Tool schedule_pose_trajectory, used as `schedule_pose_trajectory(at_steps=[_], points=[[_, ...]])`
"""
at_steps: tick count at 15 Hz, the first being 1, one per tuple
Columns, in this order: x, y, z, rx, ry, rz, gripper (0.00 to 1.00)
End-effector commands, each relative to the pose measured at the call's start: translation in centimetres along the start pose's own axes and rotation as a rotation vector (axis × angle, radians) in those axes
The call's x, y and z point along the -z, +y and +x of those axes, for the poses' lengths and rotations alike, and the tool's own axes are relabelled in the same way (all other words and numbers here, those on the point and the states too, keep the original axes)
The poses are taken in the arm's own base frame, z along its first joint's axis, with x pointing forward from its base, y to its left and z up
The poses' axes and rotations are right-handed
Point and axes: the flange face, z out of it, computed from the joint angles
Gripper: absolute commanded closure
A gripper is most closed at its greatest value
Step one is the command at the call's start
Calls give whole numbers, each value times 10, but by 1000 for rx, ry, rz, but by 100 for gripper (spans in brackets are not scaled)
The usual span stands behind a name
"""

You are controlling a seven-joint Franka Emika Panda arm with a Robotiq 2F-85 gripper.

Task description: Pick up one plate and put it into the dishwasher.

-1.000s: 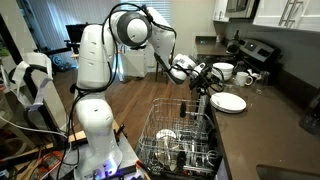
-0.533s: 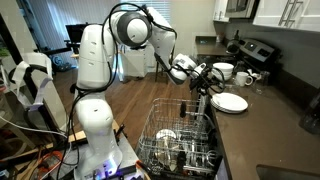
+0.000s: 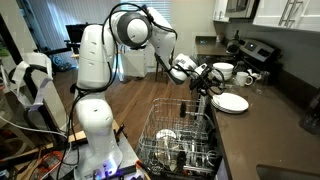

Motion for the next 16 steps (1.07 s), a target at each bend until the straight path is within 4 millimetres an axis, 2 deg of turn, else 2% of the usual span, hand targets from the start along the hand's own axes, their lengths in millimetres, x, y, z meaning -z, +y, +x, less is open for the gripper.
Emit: schedule_pose_trajectory(at_steps=[1,2,3,4,7,8,9,13,15,16], points=[[-2,8,1,-15,1,20,10],[-3,8,1,-19,0,21,23],[-3,8,1,-21,-1,23,20],[-3,8,1,-23,0,29,23],[-3,7,1,-34,1,41,45],[-3,7,1,-36,1,44,34],[-3,7,1,-38,1,47,34],[-5,6,0,-41,3,64,14],[-6,8,0,-45,5,65,13],[-6,7,0,-47,6,69,16]])
